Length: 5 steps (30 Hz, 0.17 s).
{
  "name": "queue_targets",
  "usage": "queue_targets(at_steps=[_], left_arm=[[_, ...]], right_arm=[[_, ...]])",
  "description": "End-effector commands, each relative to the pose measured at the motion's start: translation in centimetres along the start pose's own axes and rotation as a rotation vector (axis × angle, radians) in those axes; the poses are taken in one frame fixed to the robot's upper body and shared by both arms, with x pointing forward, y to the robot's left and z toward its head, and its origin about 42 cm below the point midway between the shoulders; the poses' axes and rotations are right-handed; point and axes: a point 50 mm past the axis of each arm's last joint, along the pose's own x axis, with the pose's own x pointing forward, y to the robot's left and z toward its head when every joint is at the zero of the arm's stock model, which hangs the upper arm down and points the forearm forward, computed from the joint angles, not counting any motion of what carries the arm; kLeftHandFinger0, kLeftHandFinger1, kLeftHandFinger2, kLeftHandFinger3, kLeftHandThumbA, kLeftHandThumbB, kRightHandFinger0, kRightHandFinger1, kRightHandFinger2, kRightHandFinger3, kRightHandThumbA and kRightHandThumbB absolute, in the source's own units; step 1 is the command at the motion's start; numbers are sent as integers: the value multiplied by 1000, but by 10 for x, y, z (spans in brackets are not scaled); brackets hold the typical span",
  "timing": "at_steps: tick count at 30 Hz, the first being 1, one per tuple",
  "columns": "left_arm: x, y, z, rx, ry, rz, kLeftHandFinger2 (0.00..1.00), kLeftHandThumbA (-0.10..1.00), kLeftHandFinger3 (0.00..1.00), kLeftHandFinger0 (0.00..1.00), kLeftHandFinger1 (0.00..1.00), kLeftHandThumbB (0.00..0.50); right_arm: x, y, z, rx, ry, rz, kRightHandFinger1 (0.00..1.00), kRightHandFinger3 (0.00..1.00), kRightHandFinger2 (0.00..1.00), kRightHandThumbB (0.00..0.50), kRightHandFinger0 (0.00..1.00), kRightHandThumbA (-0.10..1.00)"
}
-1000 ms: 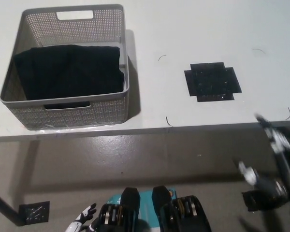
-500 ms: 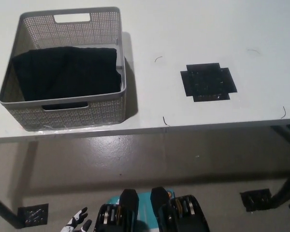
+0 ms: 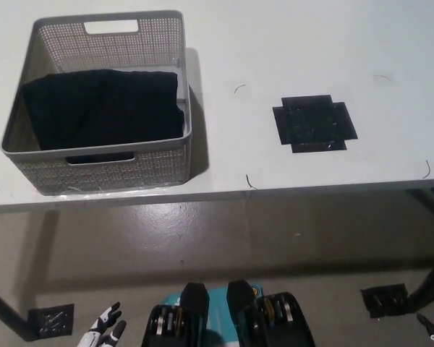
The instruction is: Use the right hand to pick up a t shirt on the right hand side and place it into a contianer on the left side
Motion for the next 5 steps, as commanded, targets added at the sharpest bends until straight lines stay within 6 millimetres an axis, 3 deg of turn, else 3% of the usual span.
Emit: queue_targets(at_steps=[1,5], left_arm=[[3,12,8,13,-58,40,1000,1000,1000,898,1000,497],[4,12,8,4,-53,45,1000,1000,1000,885,995,500]], right_arm=[[6,-2,4,4,-71,-44,1000,1000,1000,338,1000,751],[7,0,3,7,-71,-35,1000,1000,1000,342,1000,766]])
